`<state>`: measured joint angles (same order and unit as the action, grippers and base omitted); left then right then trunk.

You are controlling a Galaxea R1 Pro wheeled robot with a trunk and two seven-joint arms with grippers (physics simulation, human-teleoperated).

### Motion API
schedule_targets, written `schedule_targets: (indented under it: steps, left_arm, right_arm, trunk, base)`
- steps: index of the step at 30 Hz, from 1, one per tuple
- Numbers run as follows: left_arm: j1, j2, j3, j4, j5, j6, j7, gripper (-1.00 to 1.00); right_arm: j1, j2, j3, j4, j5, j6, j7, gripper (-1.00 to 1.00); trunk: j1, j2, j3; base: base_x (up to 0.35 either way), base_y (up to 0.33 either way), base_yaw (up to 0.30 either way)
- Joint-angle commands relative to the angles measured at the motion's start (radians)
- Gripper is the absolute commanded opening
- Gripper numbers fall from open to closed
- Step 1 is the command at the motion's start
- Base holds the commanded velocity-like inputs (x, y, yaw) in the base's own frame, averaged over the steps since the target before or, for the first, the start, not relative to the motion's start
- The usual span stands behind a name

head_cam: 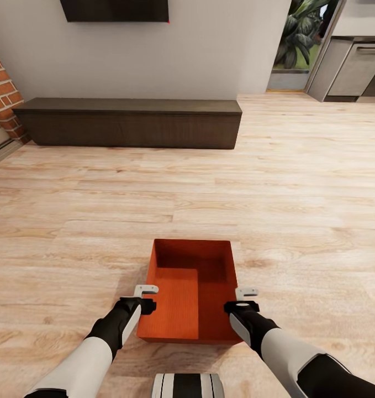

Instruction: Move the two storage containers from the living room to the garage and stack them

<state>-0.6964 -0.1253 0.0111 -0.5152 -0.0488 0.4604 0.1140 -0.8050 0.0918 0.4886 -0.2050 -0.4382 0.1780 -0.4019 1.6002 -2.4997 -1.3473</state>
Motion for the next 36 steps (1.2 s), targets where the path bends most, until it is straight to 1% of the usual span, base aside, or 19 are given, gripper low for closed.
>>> schedule_targets:
  steps: [1,8,15,28,36]
  left_arm:
    - [0.000,-0.001,0.001,-0.002,-0.005,0.006,0.001,1.00]
    - [0.000,0.000,0.001,-0.002,-0.005,0.006,0.001,1.00]
    - [0.000,-0.001,0.001,-0.002,-0.005,0.006,0.001,1.00]
    - [0.000,-0.002,0.001,-0.006,-0.005,0.006,0.002,1.00]
    - [0.000,-0.008,0.001,-0.008,-0.005,0.006,0.004,1.00]
  right_arm:
    - [0.000,0.000,0.008,-0.002,-0.005,0.008,-0.006,1.00]
    - [0.000,0.000,0.008,-0.002,-0.005,0.008,-0.006,1.00]
    - [0.000,-0.001,0.008,-0.002,-0.005,0.008,-0.006,1.00]
    - [0.000,-0.001,0.008,-0.002,-0.005,0.008,-0.006,1.00]
    - [0.000,0.000,0.008,-0.002,-0.005,0.008,-0.006,1.00]
  trunk:
    - [0.000,0.000,-0.001]
    - [0.000,0.000,-0.001]
    - [0.003,-0.002,-0.028]
    - [0.003,-0.002,-0.028]
    - [0.003,-0.002,-0.028]
  base:
    - [0.000,0.000,0.000]
    - [0.000,0.000,0.000]
    - [0.000,0.000,0.000]
    - [0.000,0.000,0.000]
    - [0.000,0.000,0.000]
